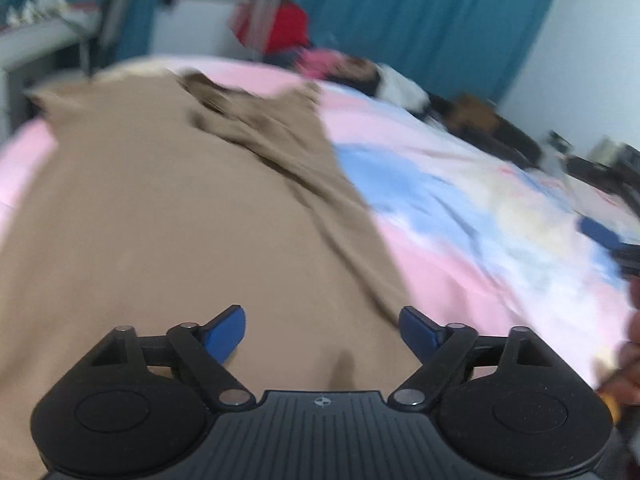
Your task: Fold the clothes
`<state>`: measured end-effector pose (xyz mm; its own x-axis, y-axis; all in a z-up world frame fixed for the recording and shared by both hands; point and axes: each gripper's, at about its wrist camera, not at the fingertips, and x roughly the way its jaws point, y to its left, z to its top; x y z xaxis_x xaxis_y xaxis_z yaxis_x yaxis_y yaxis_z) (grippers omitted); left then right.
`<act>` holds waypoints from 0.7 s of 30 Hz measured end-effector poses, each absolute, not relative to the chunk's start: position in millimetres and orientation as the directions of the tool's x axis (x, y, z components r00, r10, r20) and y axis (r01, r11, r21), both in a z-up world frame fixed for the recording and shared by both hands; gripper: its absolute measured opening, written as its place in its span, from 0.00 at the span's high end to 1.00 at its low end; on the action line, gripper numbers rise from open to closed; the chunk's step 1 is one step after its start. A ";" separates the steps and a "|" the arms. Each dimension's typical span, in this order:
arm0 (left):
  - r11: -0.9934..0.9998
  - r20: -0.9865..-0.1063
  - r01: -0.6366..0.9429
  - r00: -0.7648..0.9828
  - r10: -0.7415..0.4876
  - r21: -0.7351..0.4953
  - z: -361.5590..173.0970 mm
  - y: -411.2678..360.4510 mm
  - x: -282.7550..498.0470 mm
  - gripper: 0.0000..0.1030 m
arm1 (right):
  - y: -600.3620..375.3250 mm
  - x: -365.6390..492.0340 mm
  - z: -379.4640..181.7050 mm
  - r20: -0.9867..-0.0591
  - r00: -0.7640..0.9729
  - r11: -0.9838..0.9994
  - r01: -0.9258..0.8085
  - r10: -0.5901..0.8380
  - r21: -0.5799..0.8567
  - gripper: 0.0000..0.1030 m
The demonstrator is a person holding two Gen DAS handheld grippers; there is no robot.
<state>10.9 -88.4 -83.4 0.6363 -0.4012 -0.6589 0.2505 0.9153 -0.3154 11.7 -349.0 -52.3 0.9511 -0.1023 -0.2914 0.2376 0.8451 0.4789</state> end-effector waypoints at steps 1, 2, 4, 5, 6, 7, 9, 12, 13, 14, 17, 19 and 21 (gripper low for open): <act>0.903 -0.668 0.267 0.608 -0.429 -0.337 -86.2 -98.8 11.7 0.21 | -354.2 13.0 -55.5 -0.298 0.949 0.836 0.248 -0.107 0.490 0.27; 0.891 -0.676 0.277 0.581 -0.453 -0.359 -89.5 -107.1 12.9 0.23 | -357.9 13.2 -58.2 -0.303 0.946 0.830 0.257 -0.112 0.496 0.27; 0.864 -0.688 0.288 0.523 -0.503 -0.413 -96.8 -122.3 16.0 0.29 | -363.9 16.8 -65.0 -0.321 0.940 0.817 0.271 -0.112 0.509 0.27; 0.849 -0.691 0.289 0.494 -0.528 -0.443 -100.6 -129.2 18.0 0.31 | -366.8 18.6 -68.4 -0.330 0.937 0.811 0.278 -0.112 0.515 0.27; 0.835 -0.692 0.286 0.469 -0.549 -0.469 -104.7 -134.2 21.3 0.33 | -368.7 18.9 -71.4 -0.337 0.935 0.806 0.281 -0.108 0.521 0.27; 0.825 -0.696 0.277 0.445 -0.564 -0.492 -109.8 -139.0 25.3 0.35 | -369.9 19.8 -73.9 -0.343 0.933 0.802 0.284 -0.107 0.526 0.27; 0.799 -0.696 0.251 0.394 -0.601 -0.547 -121.5 -145.6 34.0 0.42 | -370.1 24.7 -77.1 -0.355 0.929 0.800 0.292 -0.106 0.524 0.27; 0.747 -0.679 0.201 0.318 -0.662 -0.634 -140.6 -151.7 47.6 0.45 | -370.7 30.3 -81.9 -0.373 0.921 0.797 0.305 -0.108 0.522 0.27; 0.730 -0.672 0.180 0.294 -0.679 -0.659 -147.1 -153.5 52.1 0.50 | -371.2 31.9 -83.7 -0.379 0.919 0.794 0.311 -0.110 0.522 0.27; 0.729 -0.678 0.147 0.282 -0.679 -0.669 -153.7 -153.0 55.9 0.56 | -371.7 33.5 -85.5 -0.385 0.916 0.791 0.317 -0.112 0.523 0.27; 0.721 -0.679 0.120 0.259 -0.687 -0.683 -162.5 -150.7 60.7 0.92 | -372.5 36.8 -89.2 -0.401 0.910 0.784 0.323 -0.103 0.530 0.27; 0.699 -0.661 0.114 0.249 -0.708 -0.706 -160.5 -146.0 60.1 0.97 | -372.5 37.8 -90.9 -0.408 0.908 0.783 0.324 -0.099 0.530 0.27; 0.682 -0.645 0.109 0.247 -0.723 -0.723 -152.3 -135.6 58.4 0.99 | -373.2 38.7 -90.7 -0.412 0.906 0.785 0.323 -0.096 0.528 0.27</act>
<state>58.4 -135.6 -152.3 0.2471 -0.7230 -0.6451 0.1090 0.6823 -0.7229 38.7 -373.2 -90.7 0.9063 -0.0958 -0.4117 0.3230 0.7851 0.5284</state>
